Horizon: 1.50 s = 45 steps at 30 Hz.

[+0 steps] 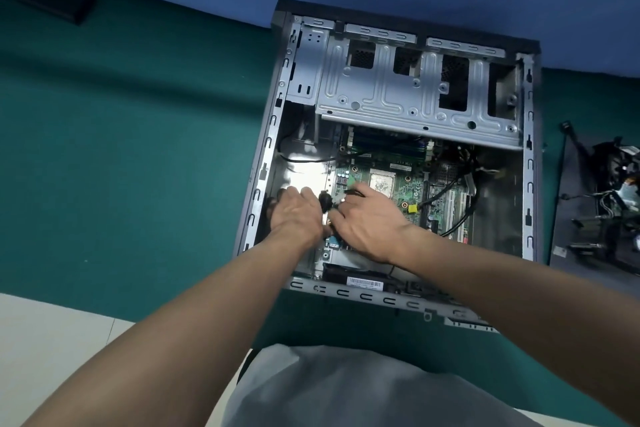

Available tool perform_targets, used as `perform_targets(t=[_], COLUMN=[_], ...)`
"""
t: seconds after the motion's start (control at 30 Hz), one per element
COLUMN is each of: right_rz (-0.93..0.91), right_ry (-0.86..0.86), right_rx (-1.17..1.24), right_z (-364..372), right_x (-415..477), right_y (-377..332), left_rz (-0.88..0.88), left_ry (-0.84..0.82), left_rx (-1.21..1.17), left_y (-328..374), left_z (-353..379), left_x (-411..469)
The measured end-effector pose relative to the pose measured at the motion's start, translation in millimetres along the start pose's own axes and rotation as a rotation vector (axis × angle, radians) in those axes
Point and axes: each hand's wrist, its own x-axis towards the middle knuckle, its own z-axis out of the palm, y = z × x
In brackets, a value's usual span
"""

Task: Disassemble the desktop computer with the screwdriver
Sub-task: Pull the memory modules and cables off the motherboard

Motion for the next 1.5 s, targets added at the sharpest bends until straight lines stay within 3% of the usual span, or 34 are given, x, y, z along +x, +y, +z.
perform_targets(t=[0.13, 0.23, 0.4, 0.6, 0.7, 0.8, 0.9, 0.97, 1.07, 1.27, 1.5], right_rz=[0.152, 0.264, 0.395, 0.264, 0.305, 0.418, 0.543, 0.640, 0.850, 1.147, 1.146], right_ry=[-0.222, -0.219, -0.099, 0.028, 0.087, 0.284, 0.571, 0.737, 0.884, 0.859, 0.835], right_rx=[0.032, 0.208, 0.473, 0.482, 0.657, 0.915, 0.974, 0.973, 1.043, 1.152, 0.932], right_z=[-7.3, -5.8, -4.7, -28.4, -43.8, -57.0, -59.2, -51.2, -22.8, 68.6, 137.1], right_x=[-2.3, -5.2, -3.9, -13.7, -38.3, -78.0, -125.7, -156.9, -198.1, -221.3, -192.8], right_y=[-10.3, -11.2, 8.7, 14.4, 19.3, 32.7, 48.0, 58.0, 74.2, 94.6, 105.2], left_rz=[-0.035, -0.053, -0.064, -0.069, -0.024, 0.099, 0.315, 0.420, 0.409, 0.266, 0.206], left_ry=[-0.006, -0.012, -0.008, 0.002, 0.034, 0.172, 0.322, 0.268, 0.144, 0.101, 0.052], left_rx=[-0.061, -0.069, -0.065, -0.061, -0.055, 0.024, 0.070, 0.063, 0.039, -0.020, -0.035], left_y=[-0.1, 1.2, 3.3, 2.9, 2.0, 5.5, 14.3, 24.8, 42.9, 52.6, 54.9], left_z=[1.2, 1.9, 4.8, 3.0, 1.8, -3.4, -11.9, -16.1, -17.0, -14.0, -12.9], left_x=[3.1, 3.9, 6.0, 6.3, 3.9, -3.6, -8.0, -11.0, -16.4, -15.3, -16.1])
